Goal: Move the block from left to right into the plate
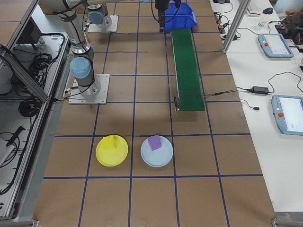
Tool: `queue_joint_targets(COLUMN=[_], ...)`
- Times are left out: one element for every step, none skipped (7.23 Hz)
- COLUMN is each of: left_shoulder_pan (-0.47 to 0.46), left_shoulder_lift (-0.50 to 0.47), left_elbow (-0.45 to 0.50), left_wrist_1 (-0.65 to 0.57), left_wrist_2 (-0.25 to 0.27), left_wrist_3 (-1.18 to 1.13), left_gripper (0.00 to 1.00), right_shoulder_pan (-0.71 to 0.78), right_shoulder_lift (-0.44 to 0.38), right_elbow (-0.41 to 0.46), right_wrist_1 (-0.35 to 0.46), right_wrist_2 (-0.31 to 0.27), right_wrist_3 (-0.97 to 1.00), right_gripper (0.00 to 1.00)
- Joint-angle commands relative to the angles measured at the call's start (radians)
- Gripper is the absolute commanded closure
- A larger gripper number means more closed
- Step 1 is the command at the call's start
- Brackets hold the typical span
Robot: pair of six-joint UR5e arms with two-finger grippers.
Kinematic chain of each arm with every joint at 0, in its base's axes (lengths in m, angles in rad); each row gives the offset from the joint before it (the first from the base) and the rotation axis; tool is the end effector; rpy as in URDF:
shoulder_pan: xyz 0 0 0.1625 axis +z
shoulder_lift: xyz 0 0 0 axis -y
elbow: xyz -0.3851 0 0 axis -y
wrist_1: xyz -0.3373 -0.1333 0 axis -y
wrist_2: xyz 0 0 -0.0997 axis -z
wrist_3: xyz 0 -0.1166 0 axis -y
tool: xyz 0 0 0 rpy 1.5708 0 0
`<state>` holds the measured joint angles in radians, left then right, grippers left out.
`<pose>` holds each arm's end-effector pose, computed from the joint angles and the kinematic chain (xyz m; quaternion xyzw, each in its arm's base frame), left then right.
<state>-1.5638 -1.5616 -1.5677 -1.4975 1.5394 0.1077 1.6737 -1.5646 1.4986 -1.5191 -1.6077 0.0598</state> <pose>-0.1339 -0.4440 0.4441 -0.0509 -0.9977 0.0436 0.0132 0.1735 -0.4247 0.4548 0.0214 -0.9996 0.0086 0.0178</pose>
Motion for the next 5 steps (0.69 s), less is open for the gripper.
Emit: queue_joint_targets(left_shoulder_pan=[-0.001,0.001,0.001,0.001,0.001], left_shoulder_lift=[0.0,0.0,0.0,0.0,0.0], left_elbow=[0.0,0.0,0.0,0.0,0.0], left_wrist_1=[0.0,0.0,0.0,0.0,0.0], left_wrist_2=[0.004,0.004,0.004,0.004,0.004], left_wrist_3=[0.0,0.0,0.0,0.0,0.0], left_gripper=[0.0,0.0,0.0,0.0,0.0], right_shoulder_pan=[-0.018,-0.014,-0.026,-0.02,-0.022], right_shoulder_lift=[-0.006,-0.006,-0.006,-0.006,-0.005], right_elbow=[0.038,0.041,0.037,0.041,0.042], right_wrist_1=[-0.137,-0.133,-0.136,-0.135,-0.13], right_wrist_2=[0.003,0.006,0.006,0.009,0.031], right_wrist_3=[-0.005,-0.009,-0.015,-0.011,-0.012], right_gripper=[0.0,0.0,0.0,0.0,0.0])
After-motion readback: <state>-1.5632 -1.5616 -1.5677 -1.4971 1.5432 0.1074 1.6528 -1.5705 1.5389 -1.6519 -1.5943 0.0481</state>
